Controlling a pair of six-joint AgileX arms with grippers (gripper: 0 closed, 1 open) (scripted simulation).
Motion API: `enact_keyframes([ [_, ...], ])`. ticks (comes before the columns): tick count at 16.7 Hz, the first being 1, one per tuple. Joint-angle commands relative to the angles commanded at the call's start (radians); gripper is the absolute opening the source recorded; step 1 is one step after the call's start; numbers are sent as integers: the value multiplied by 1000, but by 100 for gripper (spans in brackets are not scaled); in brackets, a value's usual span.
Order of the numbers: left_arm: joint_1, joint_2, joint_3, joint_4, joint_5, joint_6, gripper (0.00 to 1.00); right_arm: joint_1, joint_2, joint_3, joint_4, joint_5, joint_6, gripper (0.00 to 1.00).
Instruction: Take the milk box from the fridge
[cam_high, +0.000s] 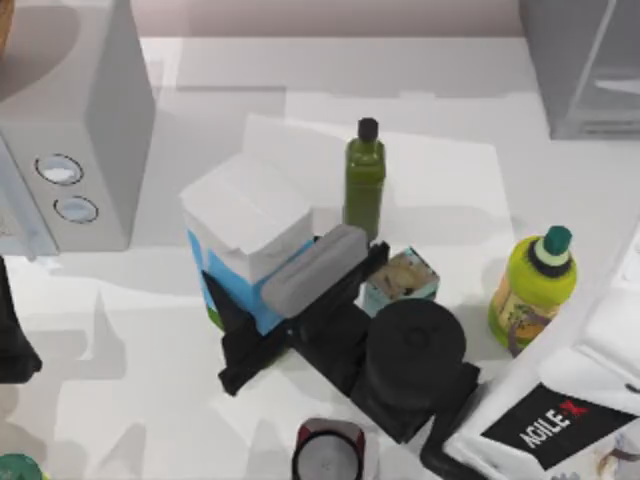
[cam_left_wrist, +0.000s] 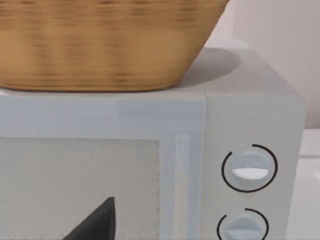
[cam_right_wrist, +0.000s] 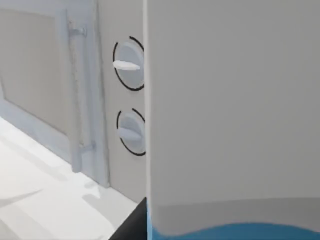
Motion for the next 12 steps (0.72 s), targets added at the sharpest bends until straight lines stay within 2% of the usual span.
enact_keyframes([
  [12,0,0,0,0,0,0,100,0,0,0,0,0,0,98],
])
